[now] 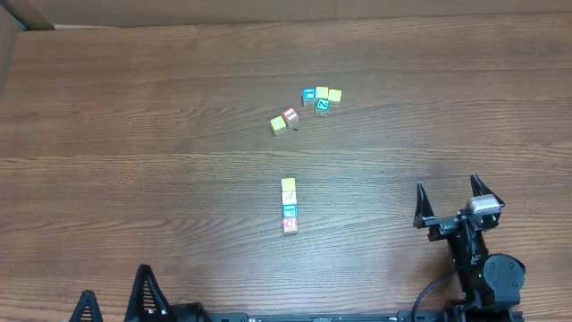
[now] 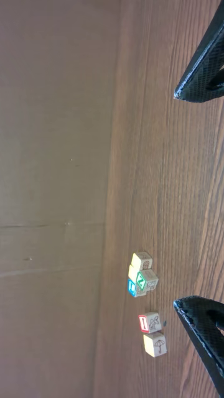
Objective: Flip 4 blocks
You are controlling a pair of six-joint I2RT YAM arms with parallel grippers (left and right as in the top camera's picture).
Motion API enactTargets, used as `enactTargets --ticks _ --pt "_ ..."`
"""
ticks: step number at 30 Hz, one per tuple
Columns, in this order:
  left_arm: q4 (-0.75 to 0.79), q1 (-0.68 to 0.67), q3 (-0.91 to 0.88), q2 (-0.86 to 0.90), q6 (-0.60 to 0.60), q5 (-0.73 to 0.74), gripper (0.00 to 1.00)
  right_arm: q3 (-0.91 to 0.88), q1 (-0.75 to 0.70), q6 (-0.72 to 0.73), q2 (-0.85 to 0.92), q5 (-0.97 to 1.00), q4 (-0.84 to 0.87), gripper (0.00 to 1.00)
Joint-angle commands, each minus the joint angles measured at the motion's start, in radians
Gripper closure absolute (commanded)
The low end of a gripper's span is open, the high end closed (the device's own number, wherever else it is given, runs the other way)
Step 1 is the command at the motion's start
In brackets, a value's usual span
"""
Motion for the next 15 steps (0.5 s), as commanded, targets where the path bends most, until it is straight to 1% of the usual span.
enactTargets --ticks 1,4,6,9,13,15 --pt "0.135 0.023 -0.11 -0.076 -0.024 0.024 0.0 -0.011 0.003 0.006 -0.008 0.005 0.005 0.0" --pt "0.278 0.026 -0.17 -0.072 -0.024 0.043 0.0 -0.011 0.003 0.006 -0.008 0.005 0.005 0.0" --pt "0.417 0.025 -0.223 -0.075 -0.024 0.052 0.0 -0.011 0.003 0.006 -0.008 0.005 0.005 0.0" --pt "0.698 0.026 -0.327 -0.074 -0.024 0.079 0.0 -0.011 0.003 0.006 -0.008 0.005 0.005 0.0" --pt "1.121 0.026 -0.5 -0.074 -0.024 0.108 0.0 -0.011 0.003 0.006 -0.008 0.005 0.005 0.0" --pt "1.292 0.029 -0.582 -0.075 -0.023 0.125 0.0 -0.011 0.003 0.006 -0.008 0.005 0.005 0.0"
